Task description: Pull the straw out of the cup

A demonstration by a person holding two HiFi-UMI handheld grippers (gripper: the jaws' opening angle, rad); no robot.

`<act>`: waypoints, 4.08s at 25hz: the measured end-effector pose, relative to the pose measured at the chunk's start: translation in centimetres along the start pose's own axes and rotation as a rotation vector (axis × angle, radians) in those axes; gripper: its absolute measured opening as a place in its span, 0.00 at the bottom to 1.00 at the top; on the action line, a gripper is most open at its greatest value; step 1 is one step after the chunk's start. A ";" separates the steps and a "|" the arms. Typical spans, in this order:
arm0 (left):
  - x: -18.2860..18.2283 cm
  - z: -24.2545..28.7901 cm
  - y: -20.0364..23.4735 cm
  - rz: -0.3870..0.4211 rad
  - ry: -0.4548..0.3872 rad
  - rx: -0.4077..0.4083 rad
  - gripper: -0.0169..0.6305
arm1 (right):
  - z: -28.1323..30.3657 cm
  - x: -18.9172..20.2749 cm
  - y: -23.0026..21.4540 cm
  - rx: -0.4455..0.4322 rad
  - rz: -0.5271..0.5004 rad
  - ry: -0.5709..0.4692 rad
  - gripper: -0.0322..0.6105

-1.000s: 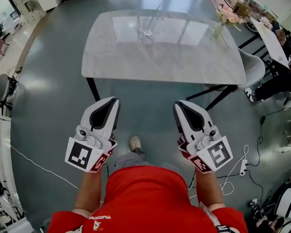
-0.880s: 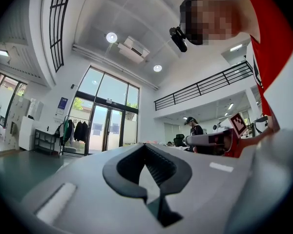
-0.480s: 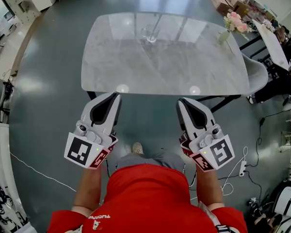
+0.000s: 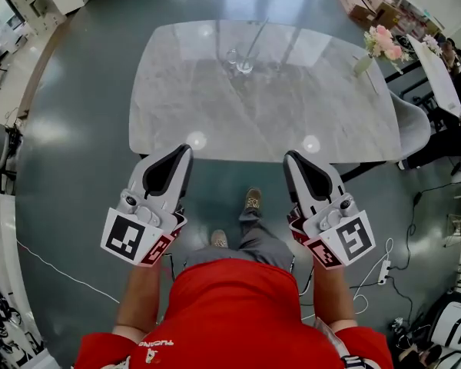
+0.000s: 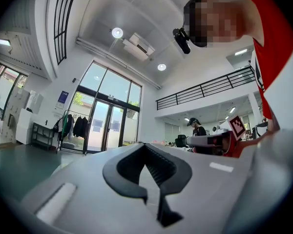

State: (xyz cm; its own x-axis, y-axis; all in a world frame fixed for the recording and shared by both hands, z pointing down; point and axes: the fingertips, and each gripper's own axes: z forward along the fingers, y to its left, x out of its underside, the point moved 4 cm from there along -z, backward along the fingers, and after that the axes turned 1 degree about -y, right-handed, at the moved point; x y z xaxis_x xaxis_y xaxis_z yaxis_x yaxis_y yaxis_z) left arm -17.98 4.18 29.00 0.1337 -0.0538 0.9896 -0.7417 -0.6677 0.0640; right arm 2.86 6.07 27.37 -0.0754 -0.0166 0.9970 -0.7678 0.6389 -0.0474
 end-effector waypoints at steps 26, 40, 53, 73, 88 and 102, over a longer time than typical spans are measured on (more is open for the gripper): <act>1.1 15.2 6.7 0.033 -0.005 -0.144 0.03 | 11.5 -0.4 -16.3 -0.142 -0.014 -0.012 0.05; 2.8 23.2 9.6 0.063 0.004 -0.206 0.03 | 17.5 1.8 -23.9 -0.208 -0.046 0.040 0.05; 5.9 26.2 14.2 0.036 0.042 -0.178 0.03 | 22.9 4.3 -25.7 -0.151 -0.060 0.108 0.05; 11.6 30.4 19.2 0.004 0.080 -0.098 0.03 | 28.7 12.0 -29.4 -0.027 0.028 0.246 0.05; 13.8 31.5 20.0 -0.035 0.119 -0.058 0.03 | 32.1 16.9 -32.5 0.018 0.135 0.338 0.22; 15.0 30.2 20.8 -0.056 0.153 -0.071 0.03 | 35.8 20.0 -33.7 -0.002 0.197 0.396 0.27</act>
State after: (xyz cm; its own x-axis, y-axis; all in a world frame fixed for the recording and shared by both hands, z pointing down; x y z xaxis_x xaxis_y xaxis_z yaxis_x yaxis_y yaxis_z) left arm -11.50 -32.96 41.27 0.0787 0.0996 0.9919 -0.7811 -0.6120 0.1235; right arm 4.45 -43.35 46.77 0.0296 0.4019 0.9152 -0.7620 0.6017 -0.2396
